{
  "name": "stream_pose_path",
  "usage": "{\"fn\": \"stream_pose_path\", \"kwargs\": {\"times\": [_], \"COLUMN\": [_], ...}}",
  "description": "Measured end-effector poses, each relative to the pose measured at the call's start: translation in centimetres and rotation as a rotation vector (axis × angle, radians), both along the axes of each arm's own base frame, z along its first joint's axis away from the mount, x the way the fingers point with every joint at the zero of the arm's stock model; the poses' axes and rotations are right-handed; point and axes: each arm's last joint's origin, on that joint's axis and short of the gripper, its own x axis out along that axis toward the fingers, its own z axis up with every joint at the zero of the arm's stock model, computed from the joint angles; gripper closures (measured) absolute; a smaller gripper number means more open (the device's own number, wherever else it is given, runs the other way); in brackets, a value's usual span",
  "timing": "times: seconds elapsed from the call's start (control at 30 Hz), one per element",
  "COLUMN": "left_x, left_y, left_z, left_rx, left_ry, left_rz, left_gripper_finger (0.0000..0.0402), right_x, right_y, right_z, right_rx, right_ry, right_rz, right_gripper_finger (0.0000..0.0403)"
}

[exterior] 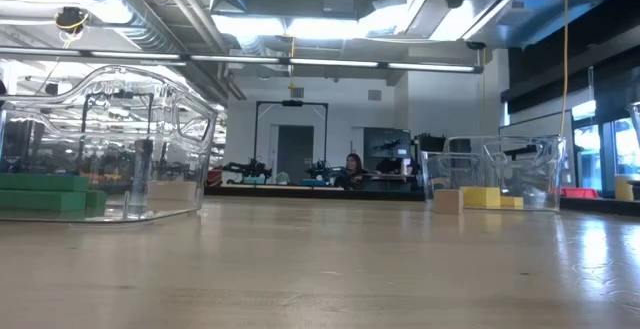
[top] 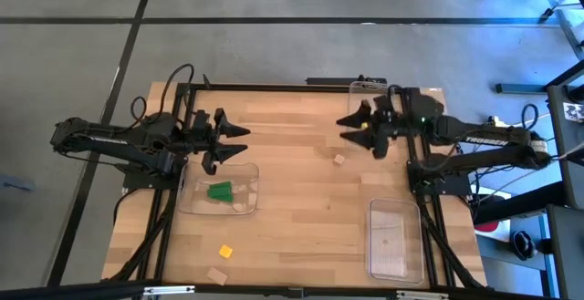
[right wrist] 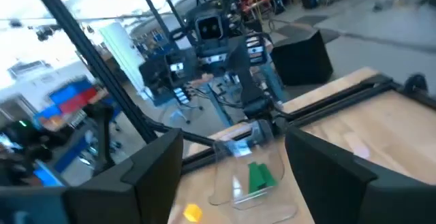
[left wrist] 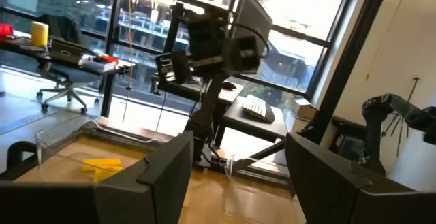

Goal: Sort & place blocks by color
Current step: Put the yellow block into the top right transparent bin

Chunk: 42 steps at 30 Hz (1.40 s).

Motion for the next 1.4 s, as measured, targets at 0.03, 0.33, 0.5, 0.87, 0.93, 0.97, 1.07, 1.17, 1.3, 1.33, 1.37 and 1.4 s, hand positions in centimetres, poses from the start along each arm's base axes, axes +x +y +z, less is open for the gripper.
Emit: {"fn": "stream_pose_path", "kwargs": {"times": [0.03,0.33,0.5,0.87,0.93,0.97,1.07,1.17,1.3,1.33,1.37,1.4], "left_x": [0.0,0.1,0.0,0.0,0.0,0.0,0.0,0.0,0.0,0.0,0.0,0.0], "left_y": [0.0,0.1,0.2,0.2,0.2,0.2,0.2,0.1,0.1,0.1,0.1,0.1], "left_z": [0.0,-0.1,0.0,0.0,0.0,0.0,0.0,0.0,0.0,0.0,0.0,0.0], "left_rx": [-0.004,-0.007,-0.009,-0.009,-0.01,-0.015,-0.017,-0.016,-0.016,-0.016,-0.016,-0.016], "left_ry": [0.0,0.004,0.004,0.004,0.003,0.003,0.003,0.003,0.003,0.003,0.003,0.003], "left_rz": [0.001,0.045,0.054,0.055,0.055,0.054,0.053,0.052,0.051,0.051,0.051,0.051], "left_gripper_finger": [0.0178,0.0178,0.0178,0.0178,0.0178,0.0178,0.0178,0.0178,0.0178,0.0178,0.0178,0.0178], "right_x": [0.2,0.6,0.6,0.6,0.6,0.6,0.6,0.6,0.6,0.6,0.6,0.6], "right_y": [0.5,3.2,3.4,3.4,3.4,3.4,3.4,3.4,3.4,3.4,3.4,3.4], "right_z": [-0.1,-0.2,-0.2,-0.1,-0.1,-0.1,-0.1,-0.1,-0.1,-0.1,-0.1,-0.1], "right_rx": [-0.029,-0.179,-0.181,-0.231,-0.231,-0.231,-0.231,-0.231,-0.231,-0.231,-0.231,-0.231], "right_ry": [0.0,-0.013,-0.015,-0.027,-0.028,-0.028,-0.028,-0.028,-0.028,-0.028,-0.028,-0.028], "right_rz": [-0.008,0.032,0.038,0.037,0.036,0.036,0.036,0.036,0.037,0.037,0.037,0.037], "right_gripper_finger": [0.0141,0.0141,0.0141,0.0141,0.0141,0.0141,0.0141,0.0141,0.0141,0.0141,0.0141,0.0141]}}
